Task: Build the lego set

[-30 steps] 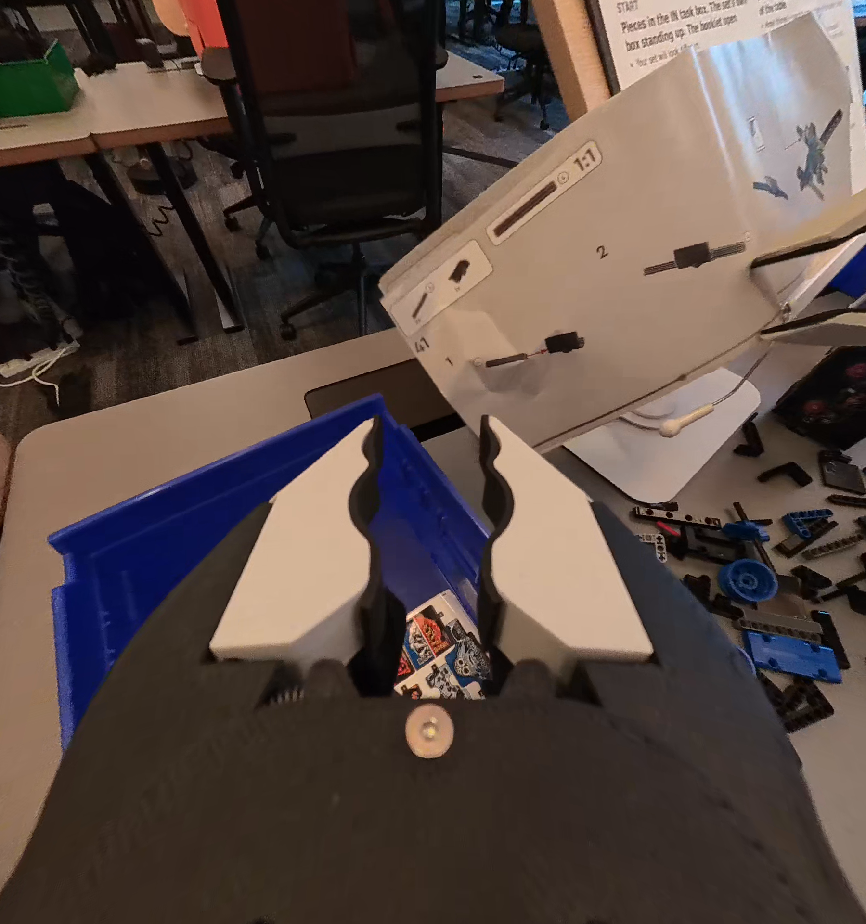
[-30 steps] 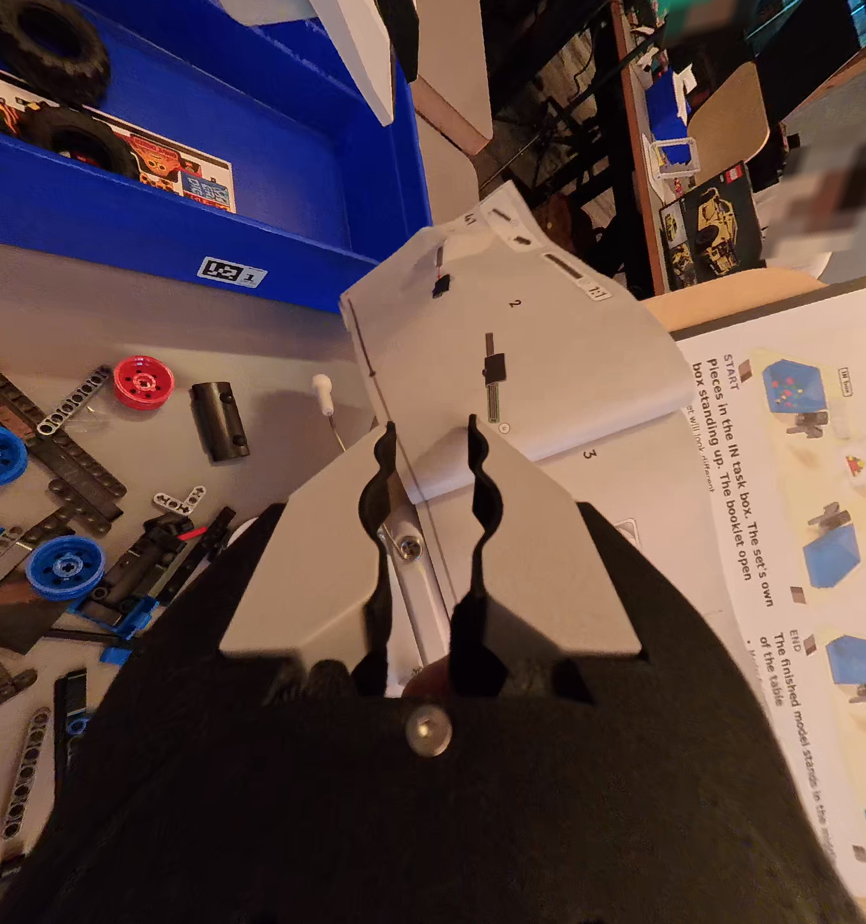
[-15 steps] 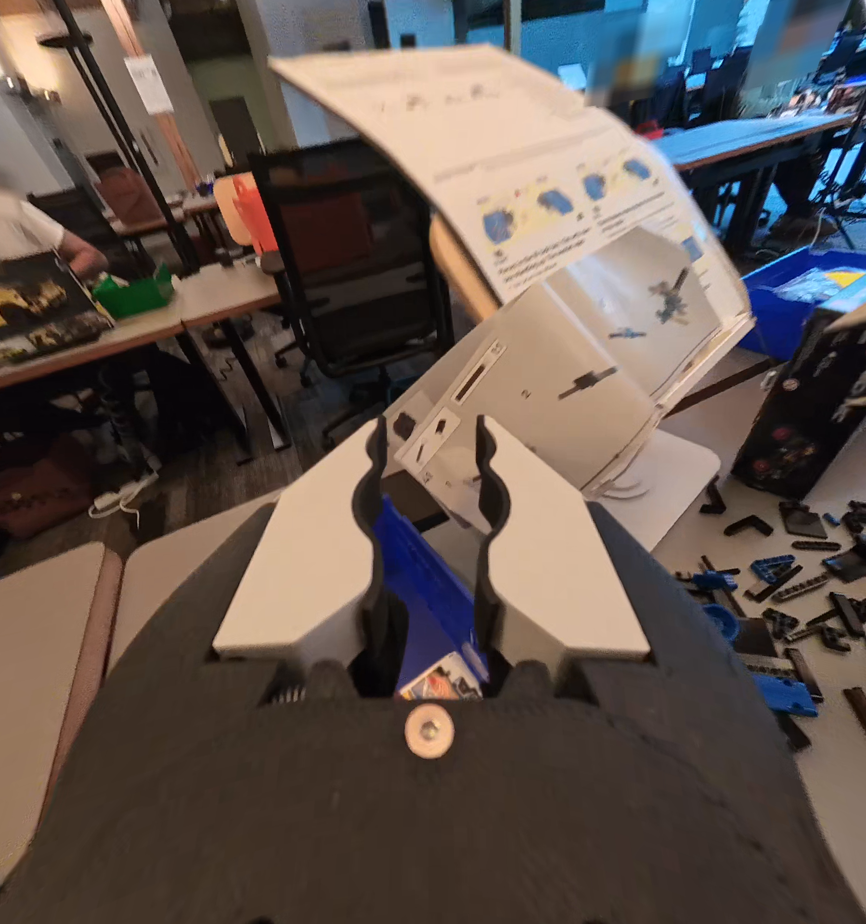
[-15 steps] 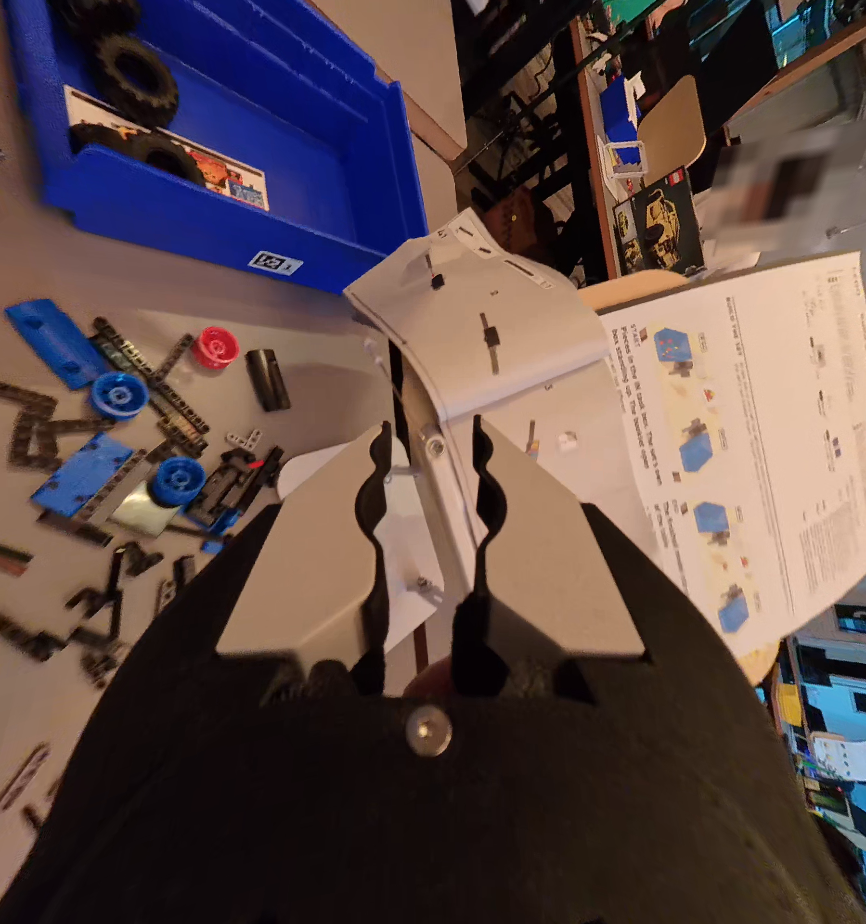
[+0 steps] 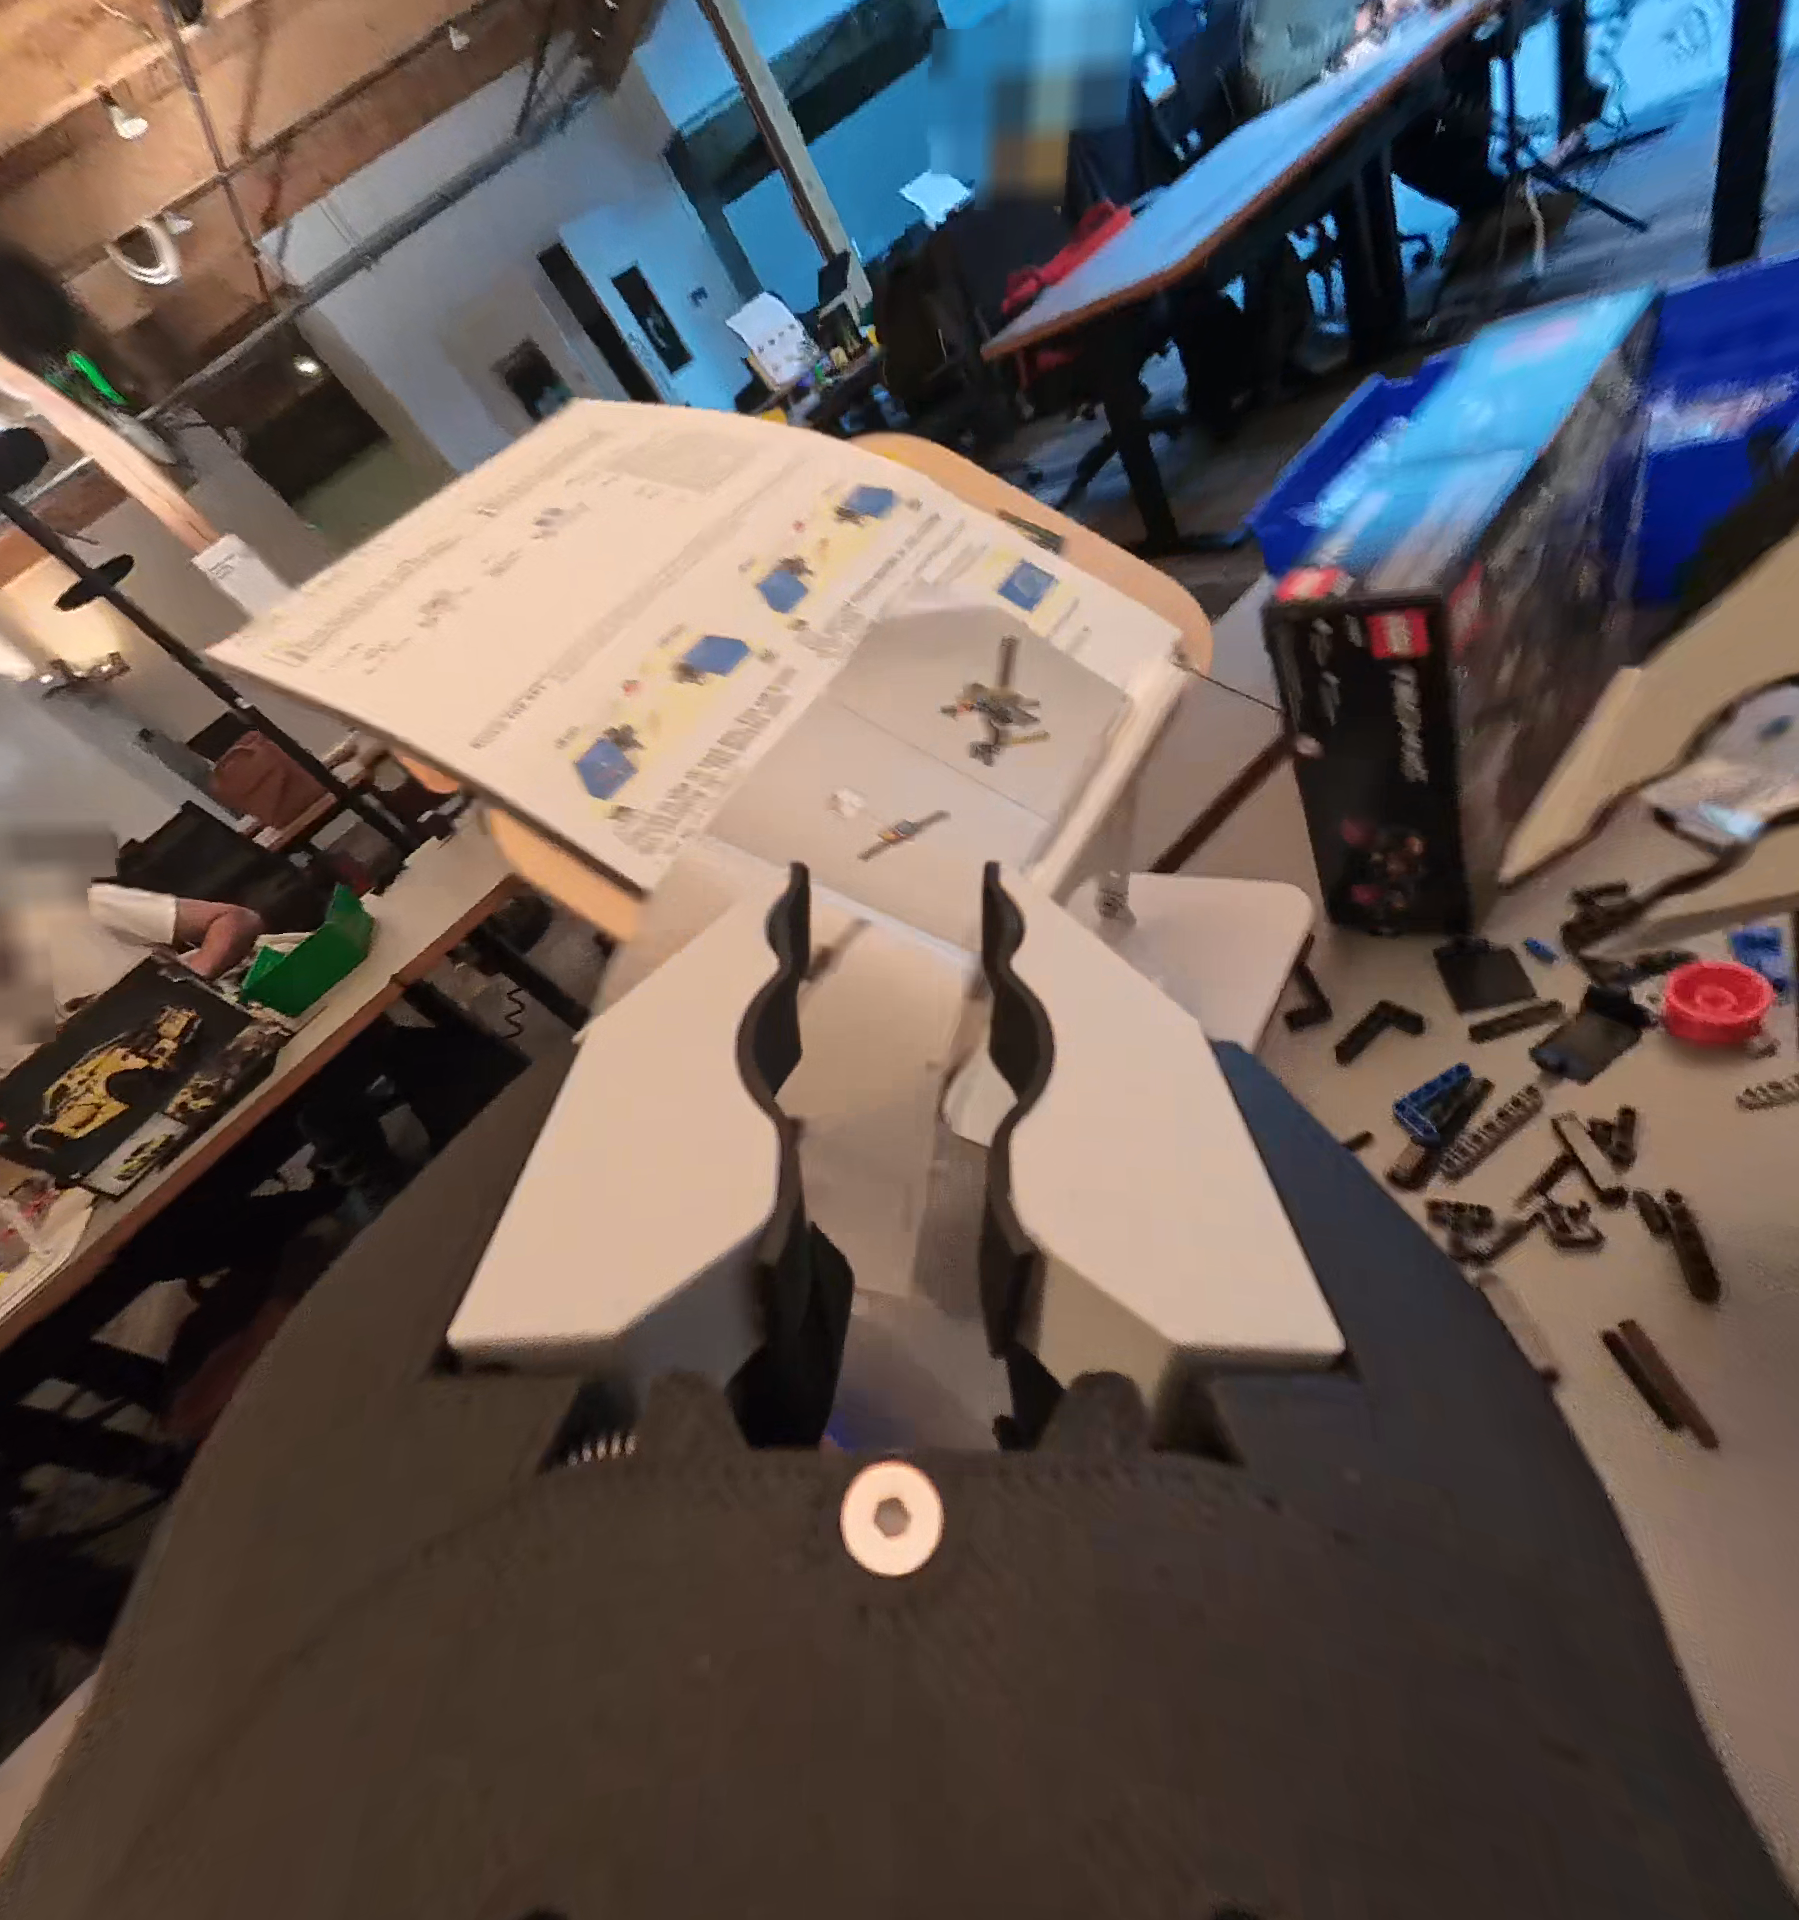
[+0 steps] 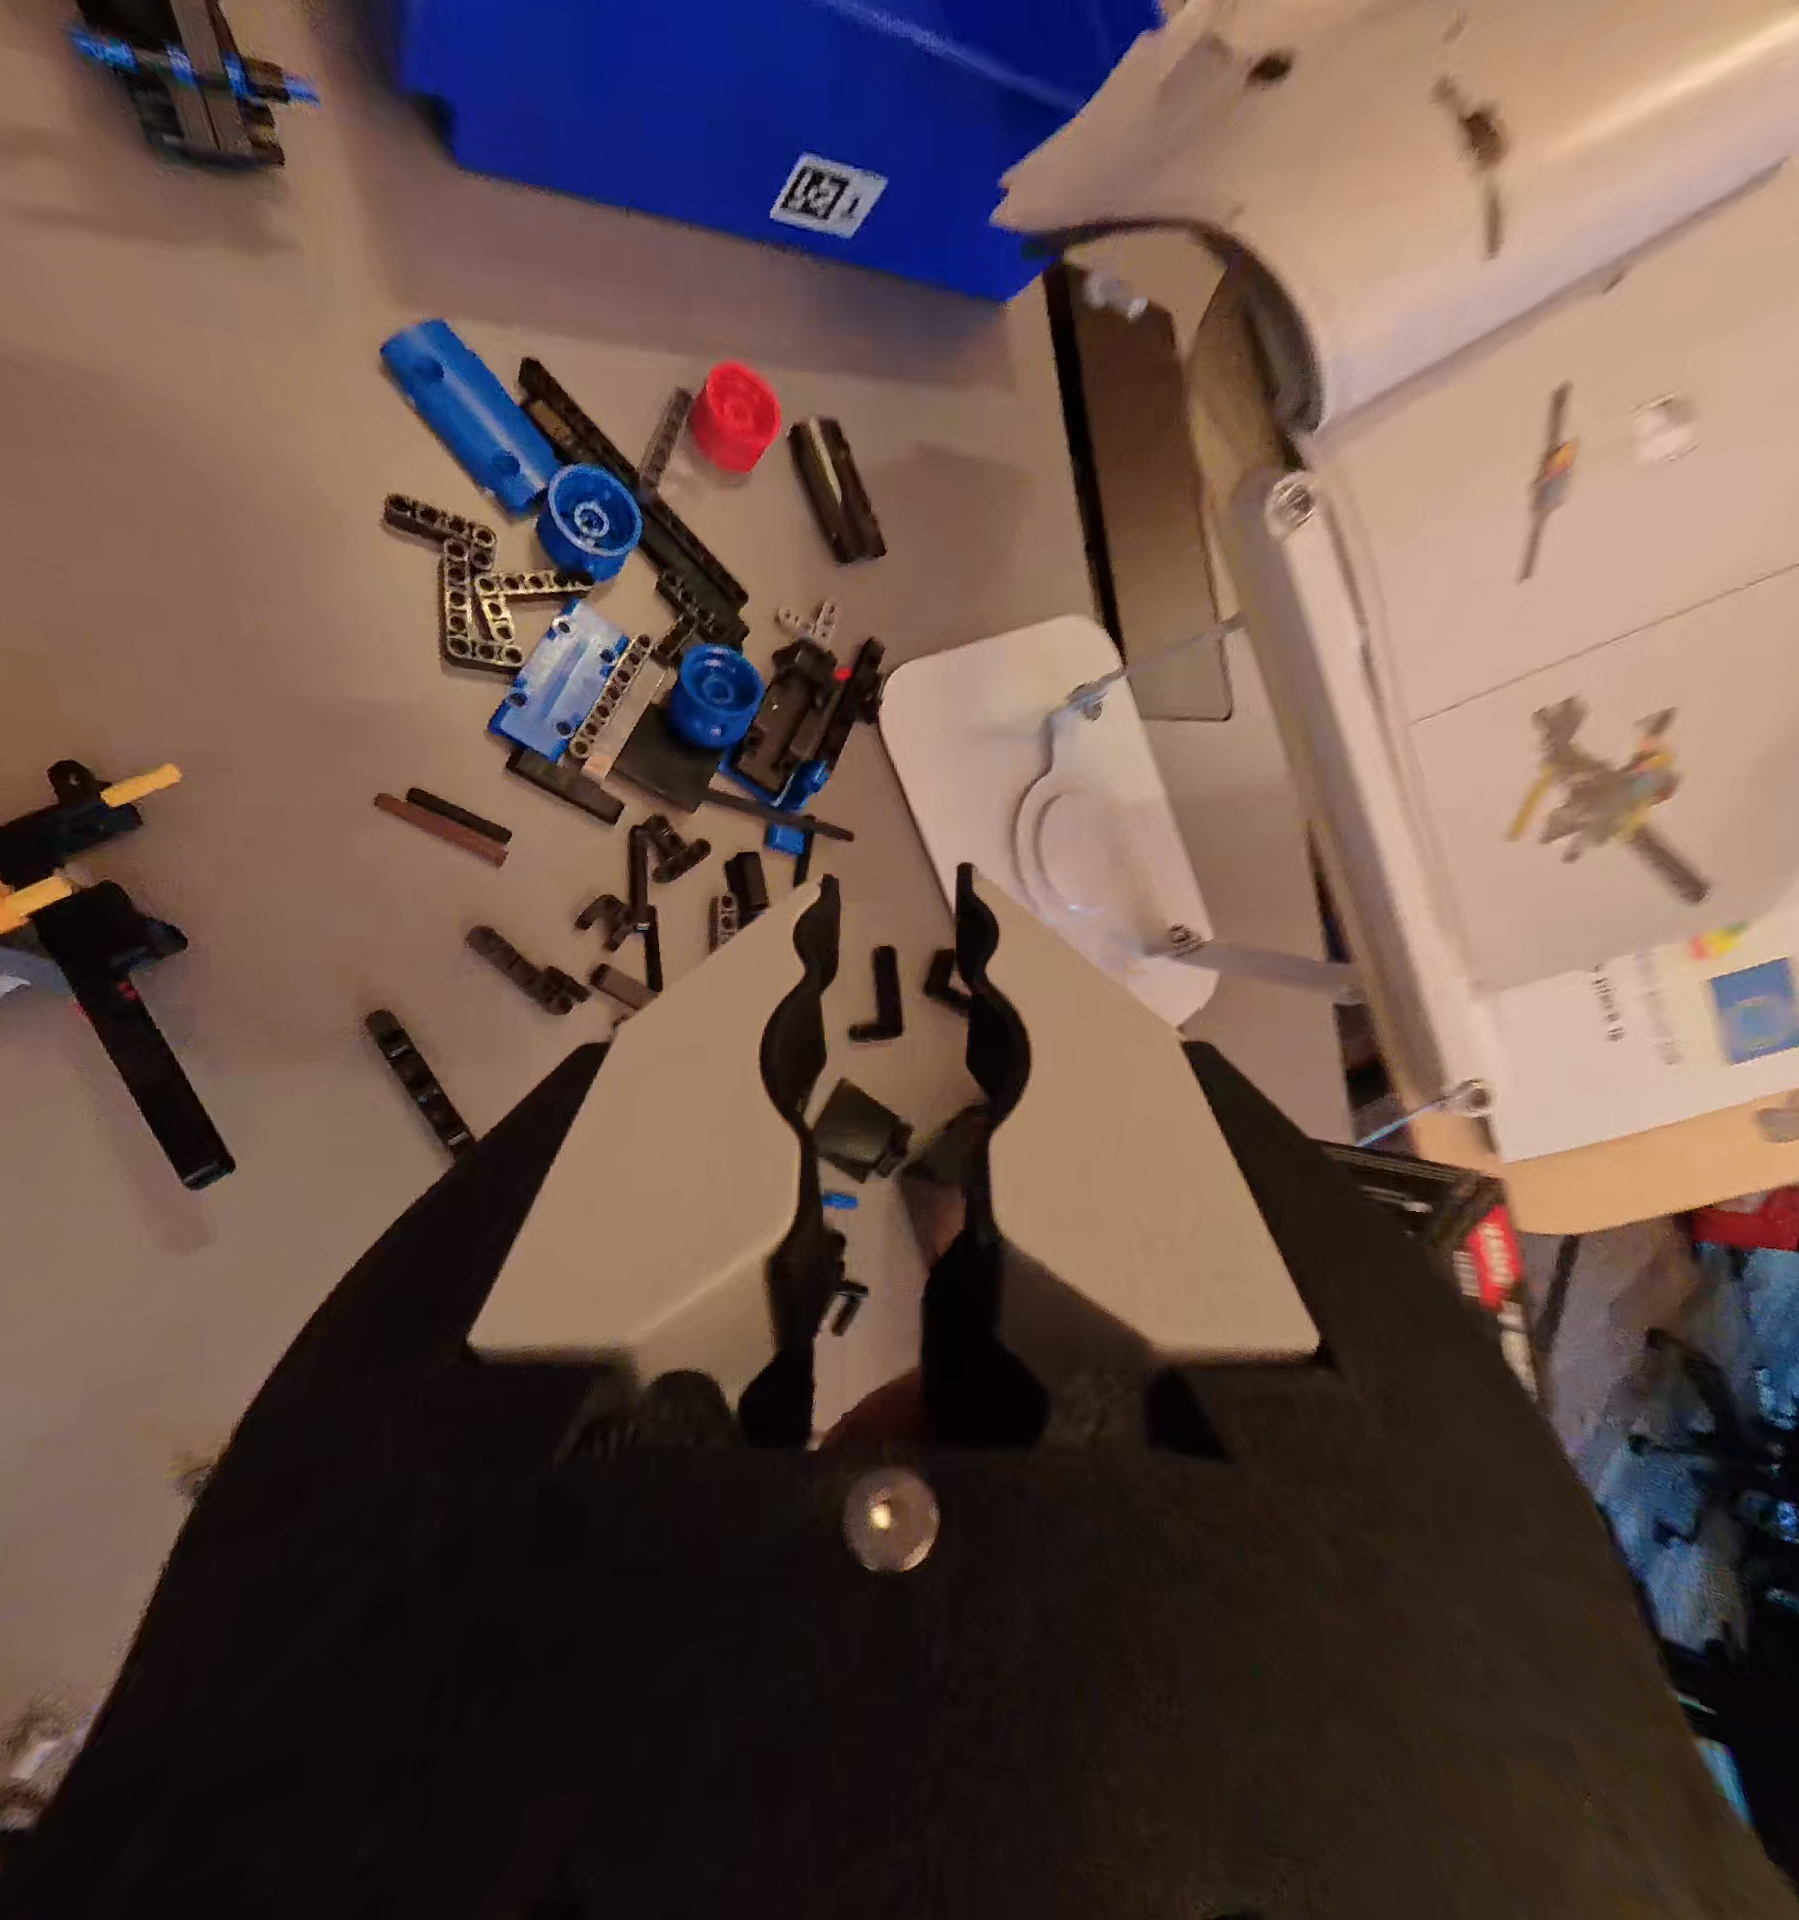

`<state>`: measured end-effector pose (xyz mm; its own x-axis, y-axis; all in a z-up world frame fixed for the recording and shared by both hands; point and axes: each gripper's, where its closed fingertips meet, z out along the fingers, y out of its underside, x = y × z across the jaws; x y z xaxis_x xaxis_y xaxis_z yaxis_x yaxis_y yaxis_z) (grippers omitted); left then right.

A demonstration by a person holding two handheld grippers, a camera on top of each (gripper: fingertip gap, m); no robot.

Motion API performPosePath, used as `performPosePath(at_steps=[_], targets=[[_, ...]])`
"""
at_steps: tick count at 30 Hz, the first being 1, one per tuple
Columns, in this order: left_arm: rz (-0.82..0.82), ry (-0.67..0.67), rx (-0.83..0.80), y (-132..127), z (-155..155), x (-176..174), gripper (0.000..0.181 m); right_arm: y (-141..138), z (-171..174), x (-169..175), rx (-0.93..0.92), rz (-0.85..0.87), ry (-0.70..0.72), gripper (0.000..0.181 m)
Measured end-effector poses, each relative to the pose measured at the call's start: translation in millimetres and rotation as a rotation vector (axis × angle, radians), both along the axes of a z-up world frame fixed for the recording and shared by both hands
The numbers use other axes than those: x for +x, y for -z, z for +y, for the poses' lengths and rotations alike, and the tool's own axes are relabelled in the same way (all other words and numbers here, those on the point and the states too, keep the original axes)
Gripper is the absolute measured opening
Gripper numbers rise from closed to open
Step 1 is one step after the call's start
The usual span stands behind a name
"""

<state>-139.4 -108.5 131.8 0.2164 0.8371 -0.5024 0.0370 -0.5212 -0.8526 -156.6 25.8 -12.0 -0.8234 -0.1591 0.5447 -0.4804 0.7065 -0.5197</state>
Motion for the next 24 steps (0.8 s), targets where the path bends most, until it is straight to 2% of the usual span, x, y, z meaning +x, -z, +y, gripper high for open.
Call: performPosePath(at_steps=[2,5,6,9,12,14,16,19,24], targets=[[-0.027,0.034,-0.027,31.1,20.9,2.3,0.031,17.3,-3.8,-1.1,0.009,-0.046,0.006,0.02],[0.002,-0.039,-0.116,66.8,27.1,4.9,0.028,39.4,-17.9,-9.1,0.011,-0.093,0.034,0.019],[0.015,-0.022,-0.112,77.3,37.5,8.0,0.028,47.2,-23.7,-13.1,0.016,-0.103,0.043,0.019],[0.043,0.081,-0.097,111.3,87.5,21.3,0.025,66.3,-43.7,-23.1,0.005,-0.179,0.074,0.018],[0.076,0.179,-0.245,141.4,143.3,39.3,0.025,82.2,-59.0,-32.5,0.016,-0.222,0.084,0.014],[0.077,0.297,-0.264,157.6,184.6,56.9,0.024,90.6,-66.4,-37.4,0.02,-0.25,0.091,0.014],[0.092,0.354,-0.339,169.5,209.7,66.2,0.024,95.3,-74.8,-44.3,0.005,-0.272,0.107,0.014],[0.094,0.414,-0.327,174.2,225.5,71.0,0.023,107.4,-86.6,-51.4,0.018,-0.314,0.117,0.016],[0.021,0.429,-0.275,187.4,221.6,66.7,0.023,124.8,-102.5,-48.7,0.053,-0.386,0.089,0.018]])
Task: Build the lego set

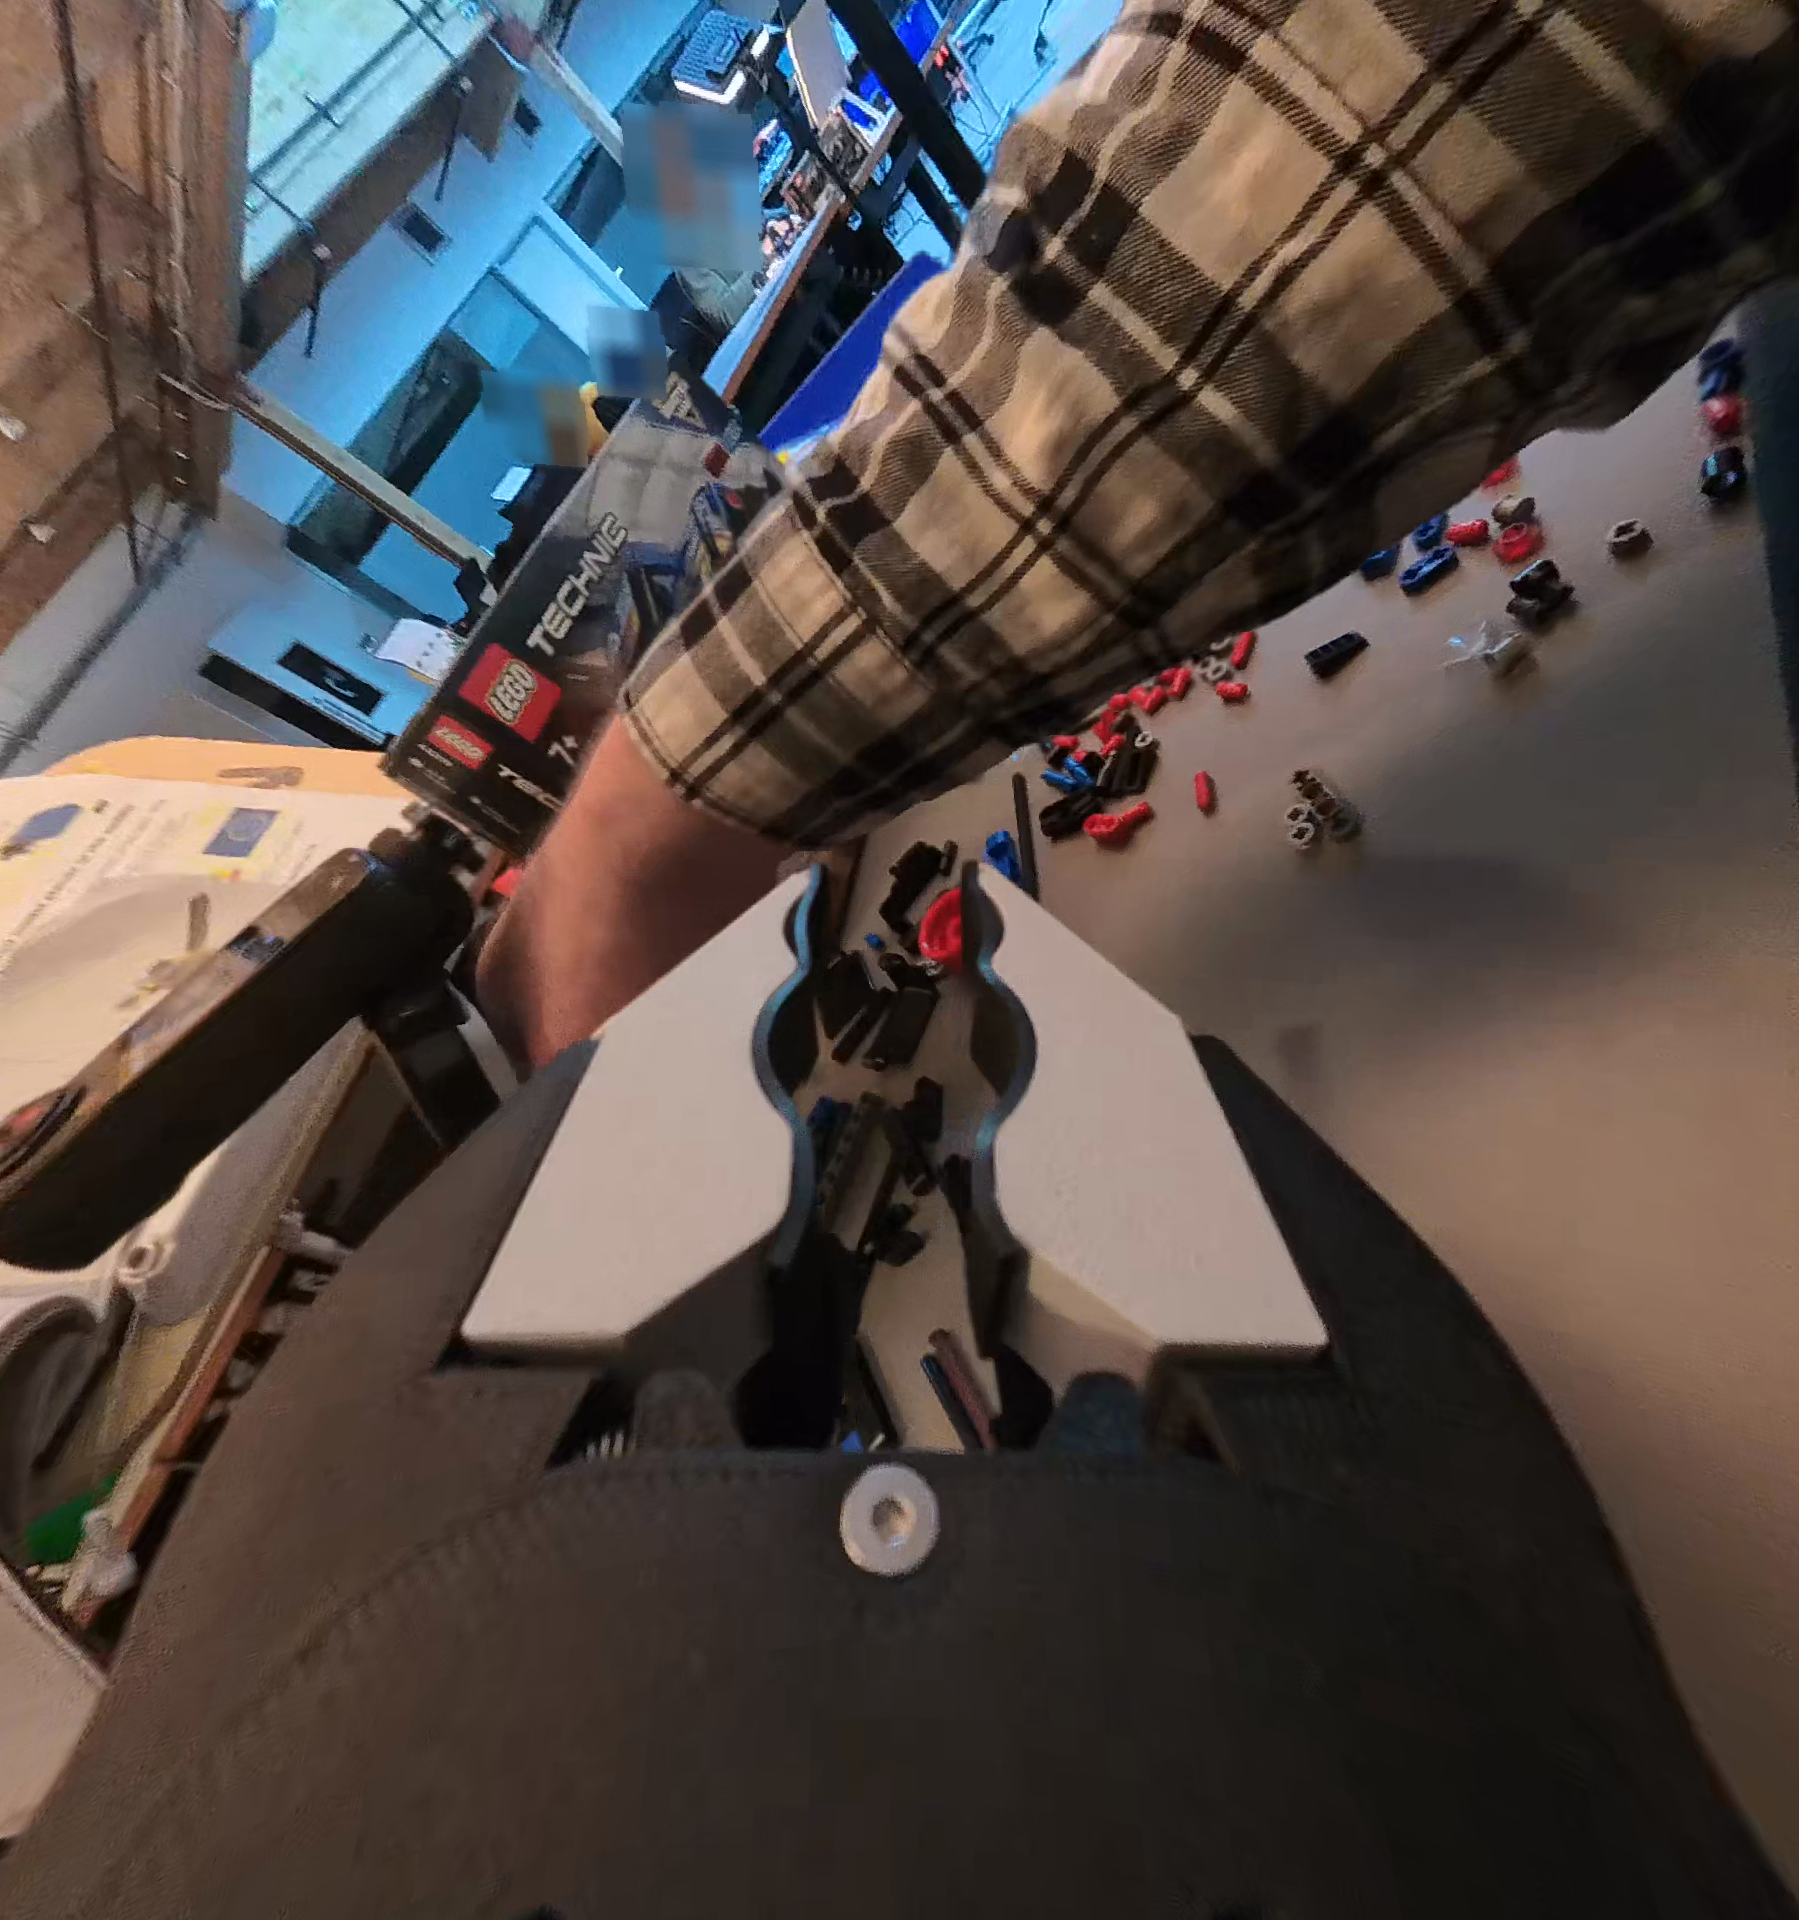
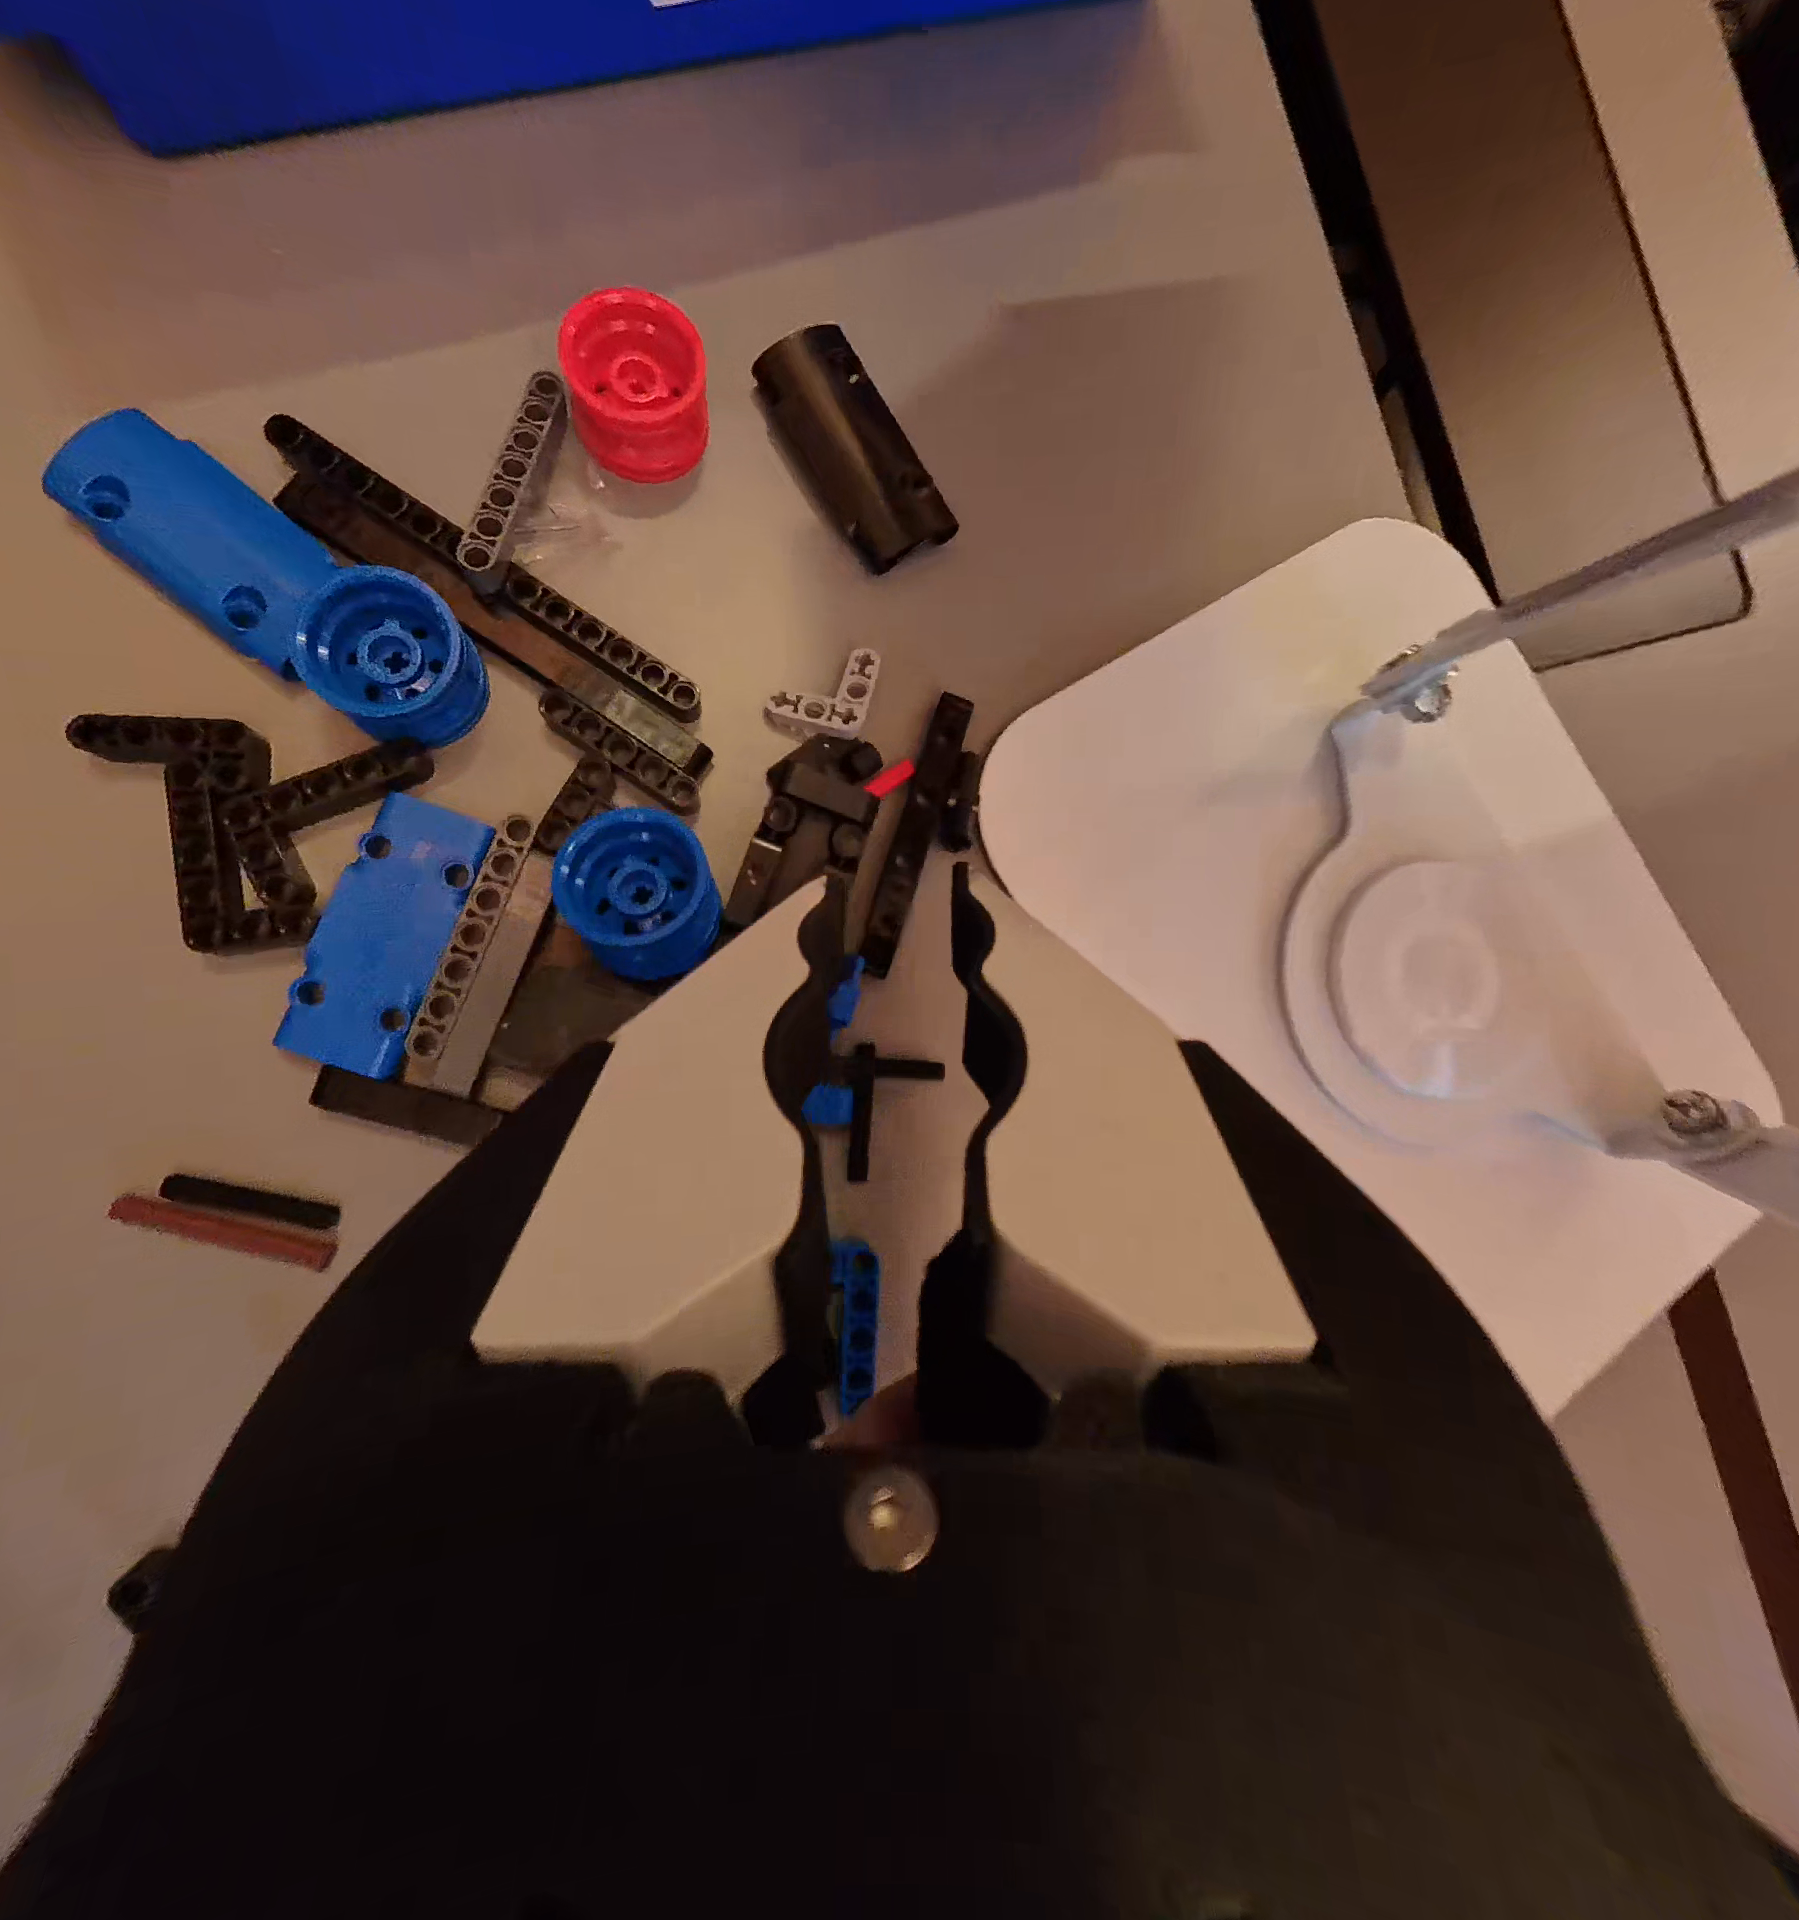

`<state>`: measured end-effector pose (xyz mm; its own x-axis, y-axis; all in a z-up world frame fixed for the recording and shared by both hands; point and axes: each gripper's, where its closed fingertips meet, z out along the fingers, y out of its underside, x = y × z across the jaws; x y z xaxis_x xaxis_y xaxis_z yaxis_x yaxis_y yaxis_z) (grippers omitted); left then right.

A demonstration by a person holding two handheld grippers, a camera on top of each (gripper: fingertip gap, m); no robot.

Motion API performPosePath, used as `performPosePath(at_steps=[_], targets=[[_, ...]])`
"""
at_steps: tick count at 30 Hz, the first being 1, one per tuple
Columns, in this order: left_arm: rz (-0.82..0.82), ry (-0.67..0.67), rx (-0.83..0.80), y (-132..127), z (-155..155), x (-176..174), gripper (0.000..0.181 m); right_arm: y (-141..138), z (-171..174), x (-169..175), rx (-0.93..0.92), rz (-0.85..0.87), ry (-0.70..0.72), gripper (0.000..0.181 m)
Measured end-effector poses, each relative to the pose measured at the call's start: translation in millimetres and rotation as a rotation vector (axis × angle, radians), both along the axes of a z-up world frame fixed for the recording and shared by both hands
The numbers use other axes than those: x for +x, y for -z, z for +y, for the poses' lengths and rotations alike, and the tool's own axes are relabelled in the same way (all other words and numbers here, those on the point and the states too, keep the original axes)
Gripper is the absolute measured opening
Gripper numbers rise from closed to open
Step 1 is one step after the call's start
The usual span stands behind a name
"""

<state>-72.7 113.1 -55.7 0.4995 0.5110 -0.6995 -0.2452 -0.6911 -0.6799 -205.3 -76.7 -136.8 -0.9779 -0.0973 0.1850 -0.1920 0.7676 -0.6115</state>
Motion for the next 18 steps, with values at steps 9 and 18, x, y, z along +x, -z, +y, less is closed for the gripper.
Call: performPosePath(at_steps=[9,18], targets=[[-0.032,0.026,0.025,4.6,1.0,-4.4,0.024,21.9,-33.7,9.8,0.013,-0.135,-0.056,0.022],[-0.027,0.014,0.028,2.9,-3.3,-8.3,0.024,23.8,-14.3,8.7,0.153,0.015,-0.154,0.027]])
